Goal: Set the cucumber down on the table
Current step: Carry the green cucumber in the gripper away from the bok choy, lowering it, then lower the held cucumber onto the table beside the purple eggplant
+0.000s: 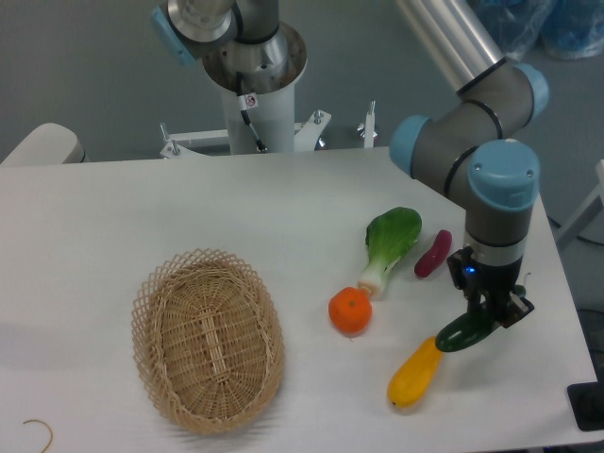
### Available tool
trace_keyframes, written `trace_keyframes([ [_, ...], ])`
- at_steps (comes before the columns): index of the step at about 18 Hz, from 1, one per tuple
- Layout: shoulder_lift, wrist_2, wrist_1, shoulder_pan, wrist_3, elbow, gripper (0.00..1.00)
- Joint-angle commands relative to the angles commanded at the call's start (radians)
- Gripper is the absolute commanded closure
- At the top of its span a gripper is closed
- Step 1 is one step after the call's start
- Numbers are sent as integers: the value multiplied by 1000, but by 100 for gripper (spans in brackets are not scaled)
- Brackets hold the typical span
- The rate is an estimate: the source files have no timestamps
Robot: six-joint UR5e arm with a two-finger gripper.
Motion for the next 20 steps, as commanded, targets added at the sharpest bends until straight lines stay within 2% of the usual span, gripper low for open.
trace_keyframes([
  [5,-3,0,3,57,177,-28,72],
  [8,-2,0,11,57,164,-67,72],
  [12,0,2,97,52,110,-153,72],
  [19,0,5,98,46,43,-183,68],
  [20,0,3,98,46,34,-180,59],
])
